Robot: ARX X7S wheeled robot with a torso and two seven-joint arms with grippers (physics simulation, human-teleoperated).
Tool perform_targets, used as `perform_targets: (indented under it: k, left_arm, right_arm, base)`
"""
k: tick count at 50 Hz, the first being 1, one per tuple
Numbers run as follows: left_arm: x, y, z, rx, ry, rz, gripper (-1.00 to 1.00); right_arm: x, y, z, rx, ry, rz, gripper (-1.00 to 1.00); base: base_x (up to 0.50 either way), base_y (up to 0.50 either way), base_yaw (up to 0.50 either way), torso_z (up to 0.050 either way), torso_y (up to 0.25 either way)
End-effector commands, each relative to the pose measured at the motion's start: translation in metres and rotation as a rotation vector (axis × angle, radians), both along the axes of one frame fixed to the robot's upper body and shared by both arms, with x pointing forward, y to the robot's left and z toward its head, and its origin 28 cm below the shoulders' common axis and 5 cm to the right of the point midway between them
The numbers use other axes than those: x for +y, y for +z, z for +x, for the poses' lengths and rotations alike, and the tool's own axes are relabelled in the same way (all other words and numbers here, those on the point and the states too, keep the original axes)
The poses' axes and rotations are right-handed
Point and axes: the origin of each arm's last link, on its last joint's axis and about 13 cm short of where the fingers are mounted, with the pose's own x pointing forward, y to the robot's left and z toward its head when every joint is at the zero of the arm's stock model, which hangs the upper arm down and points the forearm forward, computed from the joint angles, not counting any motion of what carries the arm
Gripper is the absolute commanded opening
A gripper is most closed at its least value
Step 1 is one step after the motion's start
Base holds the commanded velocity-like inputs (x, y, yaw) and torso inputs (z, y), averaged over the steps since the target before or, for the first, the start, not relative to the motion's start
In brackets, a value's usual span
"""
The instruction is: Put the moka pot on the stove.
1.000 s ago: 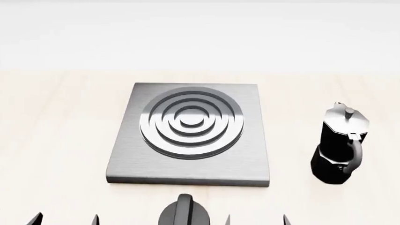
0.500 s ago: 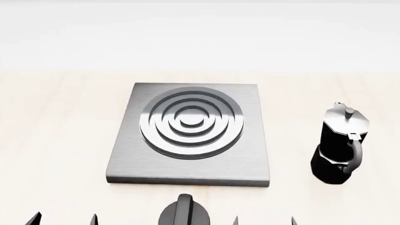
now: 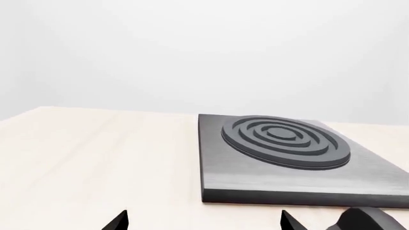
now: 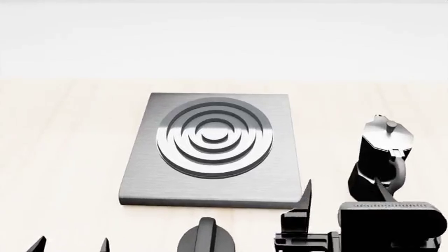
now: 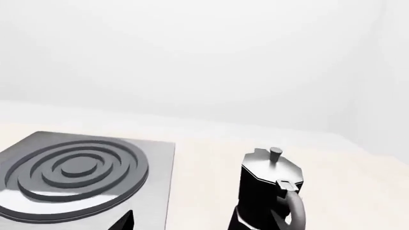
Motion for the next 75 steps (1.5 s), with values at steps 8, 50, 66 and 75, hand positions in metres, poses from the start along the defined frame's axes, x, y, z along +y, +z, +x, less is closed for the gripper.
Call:
perform_targets:
  k: [8, 50, 66, 75]
  left_arm:
    - [0.001, 0.003, 0.005, -0.02, 0.011, 0.005, 1.0]
    - [0.001, 0.001, 0.0, -0.028, 0.01, 0.004, 1.0]
    - [0.001, 0.002, -0.002, -0.032, 0.014, 0.005, 1.0]
    - [0.001, 0.001, -0.002, -0.031, 0.014, 0.007, 1.0]
  right_arm:
    - [-0.017, 0.031, 0.011, -0.003, -0.013, -0.033, 1.0]
    - [-0.065, 0.034, 0.024, 0.112, 0.006, 0.129, 1.0]
    - [-0.09, 0.024, 0.036, 0.171, -0.024, 0.173, 1.0]
    - [-0.097, 0.021, 0.036, 0.188, -0.008, 0.228, 1.0]
  base:
    - [0.0, 0.0, 0.0, 0.0, 0.0]
    - [0.0, 0.0, 0.0, 0.0, 0.0]
    - [0.0, 0.0, 0.0, 0.0, 0.0]
    - [0.0, 0.0, 0.0, 0.0, 0.0]
